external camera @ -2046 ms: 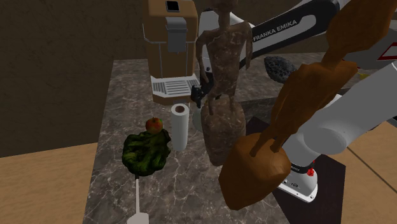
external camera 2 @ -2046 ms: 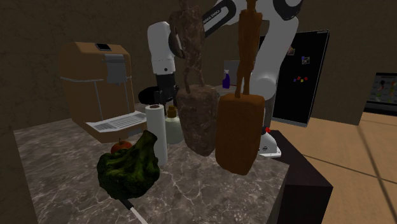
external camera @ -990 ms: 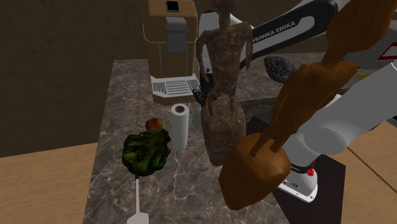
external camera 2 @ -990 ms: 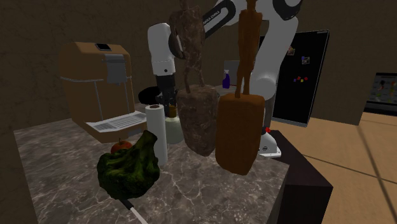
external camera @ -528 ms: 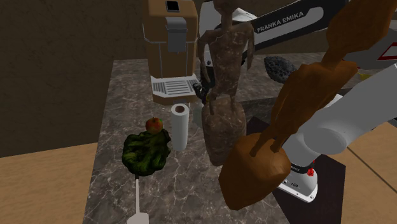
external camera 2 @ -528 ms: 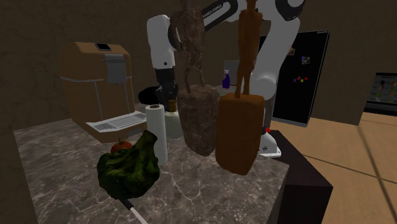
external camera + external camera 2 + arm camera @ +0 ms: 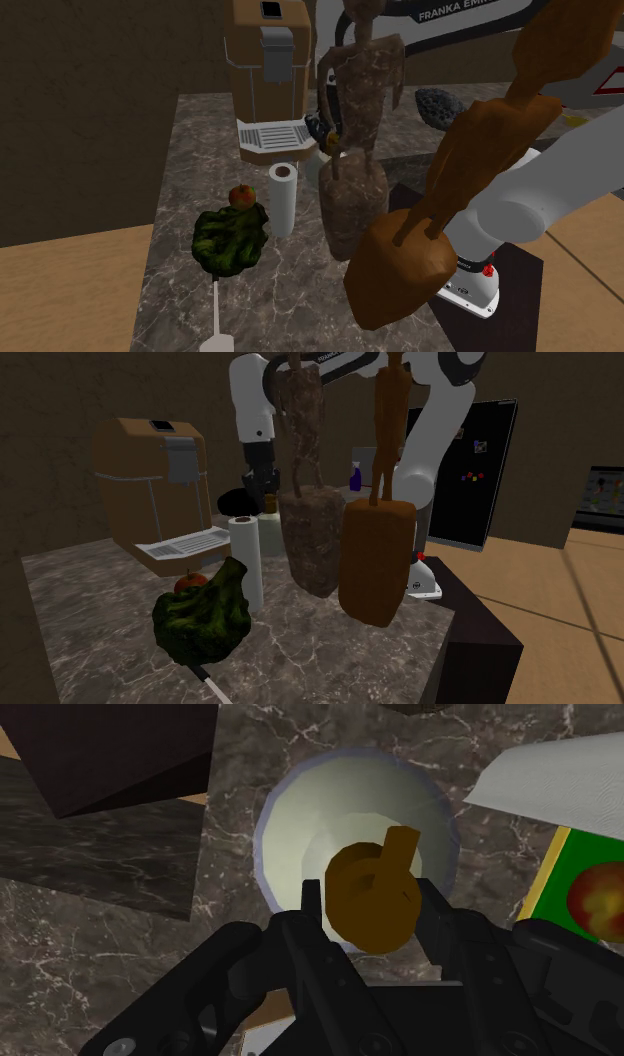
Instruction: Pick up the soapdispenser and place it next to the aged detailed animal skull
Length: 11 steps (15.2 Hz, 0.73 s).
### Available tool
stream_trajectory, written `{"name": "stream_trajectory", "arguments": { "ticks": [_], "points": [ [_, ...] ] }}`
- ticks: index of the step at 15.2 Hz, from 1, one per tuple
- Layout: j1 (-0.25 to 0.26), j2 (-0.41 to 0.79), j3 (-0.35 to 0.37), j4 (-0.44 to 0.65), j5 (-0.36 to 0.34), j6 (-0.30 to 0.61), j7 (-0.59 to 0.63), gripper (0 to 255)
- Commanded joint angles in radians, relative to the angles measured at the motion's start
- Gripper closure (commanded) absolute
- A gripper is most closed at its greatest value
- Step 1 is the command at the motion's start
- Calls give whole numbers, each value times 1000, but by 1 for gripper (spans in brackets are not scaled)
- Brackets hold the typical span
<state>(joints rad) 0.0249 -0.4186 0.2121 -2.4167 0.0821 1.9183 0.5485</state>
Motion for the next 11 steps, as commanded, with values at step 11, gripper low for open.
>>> {"name": "stream_trajectory", "arguments": {
  "ticks": [11],
  "points": [
    [-2,-27,-12,143,-5,-170,-1,255]
  ]
}}
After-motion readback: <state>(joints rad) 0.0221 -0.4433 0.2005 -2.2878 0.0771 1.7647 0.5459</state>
